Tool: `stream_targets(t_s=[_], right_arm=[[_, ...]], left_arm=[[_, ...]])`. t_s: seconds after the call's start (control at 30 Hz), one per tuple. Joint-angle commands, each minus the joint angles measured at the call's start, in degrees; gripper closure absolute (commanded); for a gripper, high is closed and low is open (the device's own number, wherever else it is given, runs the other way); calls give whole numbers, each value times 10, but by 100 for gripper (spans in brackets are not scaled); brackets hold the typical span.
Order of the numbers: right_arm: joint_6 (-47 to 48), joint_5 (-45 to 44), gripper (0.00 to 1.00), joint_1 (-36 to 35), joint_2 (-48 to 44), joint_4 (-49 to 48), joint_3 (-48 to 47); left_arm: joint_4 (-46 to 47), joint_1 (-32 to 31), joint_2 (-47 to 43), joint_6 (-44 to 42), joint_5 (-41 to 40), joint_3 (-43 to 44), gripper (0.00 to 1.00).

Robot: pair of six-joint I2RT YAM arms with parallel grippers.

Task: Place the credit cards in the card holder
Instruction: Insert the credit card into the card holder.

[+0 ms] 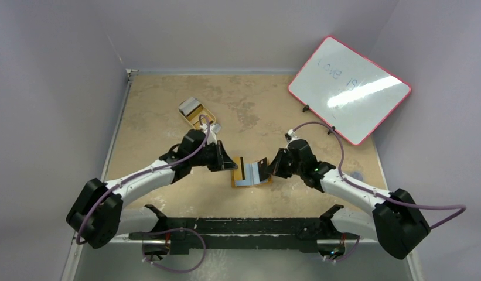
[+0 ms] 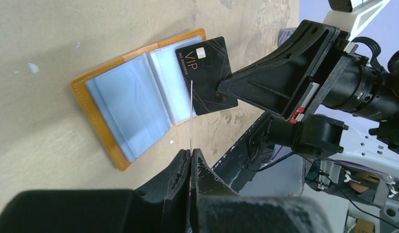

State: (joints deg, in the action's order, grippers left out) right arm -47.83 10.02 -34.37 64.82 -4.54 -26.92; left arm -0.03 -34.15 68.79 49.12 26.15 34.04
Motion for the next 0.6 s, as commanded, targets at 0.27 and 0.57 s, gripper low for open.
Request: stream_targets(t_s=[0.27, 0.57], right_arm=[[30, -65, 100, 0, 12, 31, -10], [35, -76, 100, 0, 10, 29, 5]], left_arm=[[210, -46, 138, 70, -39, -8, 100], [227, -46, 197, 75, -48, -13, 100]])
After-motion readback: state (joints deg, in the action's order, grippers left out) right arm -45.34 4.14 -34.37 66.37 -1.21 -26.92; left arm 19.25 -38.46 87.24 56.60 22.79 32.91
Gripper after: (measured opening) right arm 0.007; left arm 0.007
